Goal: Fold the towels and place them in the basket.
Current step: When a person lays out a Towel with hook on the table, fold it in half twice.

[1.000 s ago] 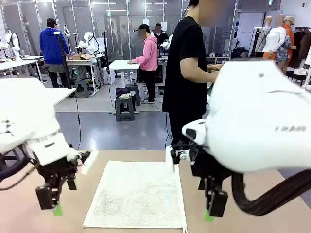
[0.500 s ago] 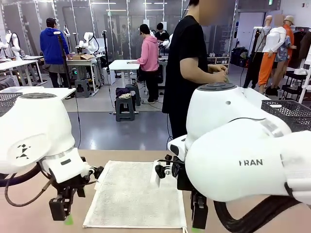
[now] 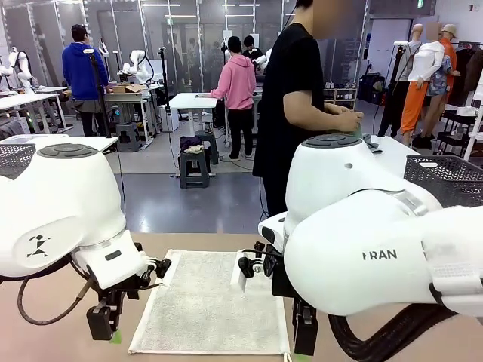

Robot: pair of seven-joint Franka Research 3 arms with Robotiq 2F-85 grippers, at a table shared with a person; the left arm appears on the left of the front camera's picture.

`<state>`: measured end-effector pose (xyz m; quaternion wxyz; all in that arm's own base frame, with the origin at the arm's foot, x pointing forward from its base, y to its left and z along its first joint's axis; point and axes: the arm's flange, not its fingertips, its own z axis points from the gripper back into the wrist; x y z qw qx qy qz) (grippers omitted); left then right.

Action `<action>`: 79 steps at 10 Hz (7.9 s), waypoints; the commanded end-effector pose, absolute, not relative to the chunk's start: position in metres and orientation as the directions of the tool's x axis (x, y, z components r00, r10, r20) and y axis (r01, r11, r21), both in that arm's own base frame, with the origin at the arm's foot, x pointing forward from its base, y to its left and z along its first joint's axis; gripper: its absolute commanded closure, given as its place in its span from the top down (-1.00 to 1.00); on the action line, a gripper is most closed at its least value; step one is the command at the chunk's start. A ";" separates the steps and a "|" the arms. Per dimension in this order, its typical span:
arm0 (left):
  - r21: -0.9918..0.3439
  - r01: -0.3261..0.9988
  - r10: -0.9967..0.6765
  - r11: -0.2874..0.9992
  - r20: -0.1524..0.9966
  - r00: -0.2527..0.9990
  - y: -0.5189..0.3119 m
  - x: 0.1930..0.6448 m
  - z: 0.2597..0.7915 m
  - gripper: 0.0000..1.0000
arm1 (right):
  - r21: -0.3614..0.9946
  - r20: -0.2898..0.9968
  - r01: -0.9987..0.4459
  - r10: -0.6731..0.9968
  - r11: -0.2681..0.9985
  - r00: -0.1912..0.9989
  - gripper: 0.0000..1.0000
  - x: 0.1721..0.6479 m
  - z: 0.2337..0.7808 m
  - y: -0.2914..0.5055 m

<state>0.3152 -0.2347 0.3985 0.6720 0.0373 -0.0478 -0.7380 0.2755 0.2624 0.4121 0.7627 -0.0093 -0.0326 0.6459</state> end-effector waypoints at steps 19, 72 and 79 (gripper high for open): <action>0.130 0.991 -0.999 0.031 -0.005 0.031 -0.214 0.337 0.386 1.00 | -0.035 0.067 -0.990 0.989 0.137 0.135 1.00 0.294 0.373 0.277; 0.115 0.992 -0.998 -0.056 -0.012 -0.055 -0.209 0.303 0.298 -1.00 | -0.108 -0.022 -0.993 0.999 0.038 0.041 -1.00 0.314 0.310 0.258; 0.117 0.989 -0.996 -0.092 0.009 -0.094 -0.241 0.360 0.323 -0.89 | -0.075 0.017 -0.997 1.000 -0.012 -0.013 -0.84 0.341 0.323 0.270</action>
